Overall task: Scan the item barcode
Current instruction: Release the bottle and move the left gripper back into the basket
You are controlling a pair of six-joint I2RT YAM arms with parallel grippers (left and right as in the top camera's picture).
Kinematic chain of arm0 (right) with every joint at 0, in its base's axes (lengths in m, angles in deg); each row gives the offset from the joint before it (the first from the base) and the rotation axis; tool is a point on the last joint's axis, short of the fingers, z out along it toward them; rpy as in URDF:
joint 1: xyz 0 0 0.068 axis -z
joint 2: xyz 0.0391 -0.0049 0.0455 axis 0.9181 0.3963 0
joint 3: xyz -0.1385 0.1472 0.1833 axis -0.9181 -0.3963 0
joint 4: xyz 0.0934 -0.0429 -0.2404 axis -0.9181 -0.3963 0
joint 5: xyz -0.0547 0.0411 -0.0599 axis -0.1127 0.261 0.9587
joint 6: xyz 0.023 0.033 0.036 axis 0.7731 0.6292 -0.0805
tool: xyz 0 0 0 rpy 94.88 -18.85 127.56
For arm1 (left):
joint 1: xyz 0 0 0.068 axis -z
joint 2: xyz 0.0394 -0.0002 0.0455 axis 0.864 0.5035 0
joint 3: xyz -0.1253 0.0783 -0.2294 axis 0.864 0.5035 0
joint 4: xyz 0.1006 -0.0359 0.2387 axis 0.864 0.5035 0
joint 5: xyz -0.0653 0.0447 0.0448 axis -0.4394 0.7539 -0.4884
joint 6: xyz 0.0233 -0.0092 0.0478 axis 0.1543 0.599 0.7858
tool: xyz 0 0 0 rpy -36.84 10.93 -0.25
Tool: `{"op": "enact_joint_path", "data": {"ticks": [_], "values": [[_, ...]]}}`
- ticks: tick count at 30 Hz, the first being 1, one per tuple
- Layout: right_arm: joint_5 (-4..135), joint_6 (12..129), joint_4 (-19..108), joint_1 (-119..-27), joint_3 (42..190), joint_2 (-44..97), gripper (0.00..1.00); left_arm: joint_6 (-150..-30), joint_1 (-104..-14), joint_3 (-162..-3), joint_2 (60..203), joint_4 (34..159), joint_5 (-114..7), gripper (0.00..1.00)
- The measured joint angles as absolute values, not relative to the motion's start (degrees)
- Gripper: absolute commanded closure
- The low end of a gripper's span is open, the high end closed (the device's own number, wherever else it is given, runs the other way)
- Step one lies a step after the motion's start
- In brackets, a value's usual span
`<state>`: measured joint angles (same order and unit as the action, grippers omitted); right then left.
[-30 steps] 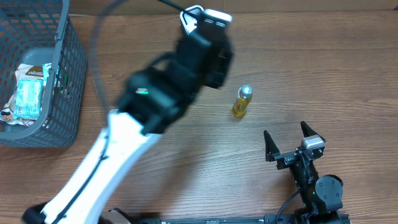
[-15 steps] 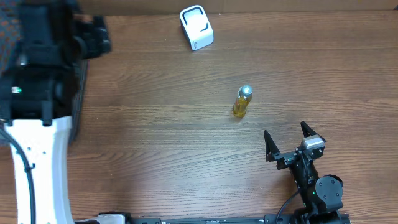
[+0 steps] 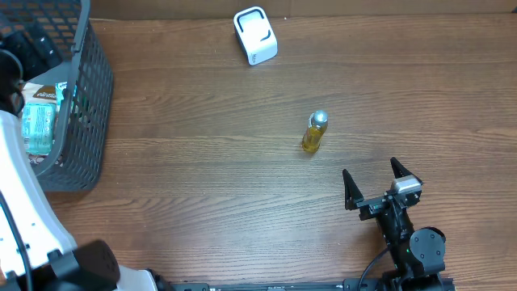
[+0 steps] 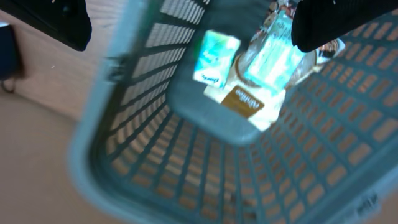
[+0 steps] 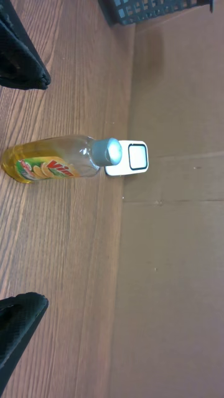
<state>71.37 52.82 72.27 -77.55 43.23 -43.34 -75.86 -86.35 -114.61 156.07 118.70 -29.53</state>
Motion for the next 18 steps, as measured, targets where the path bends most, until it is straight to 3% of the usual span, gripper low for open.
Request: {"op": "enact_joint_path", "data": {"ticks": [18], "values": [[71.4,52.8,72.2,-77.6,43.2,-43.3,0.0,-65.3,-92.1,-114.6,174.4,122.8,-37.4,0.0]]}}
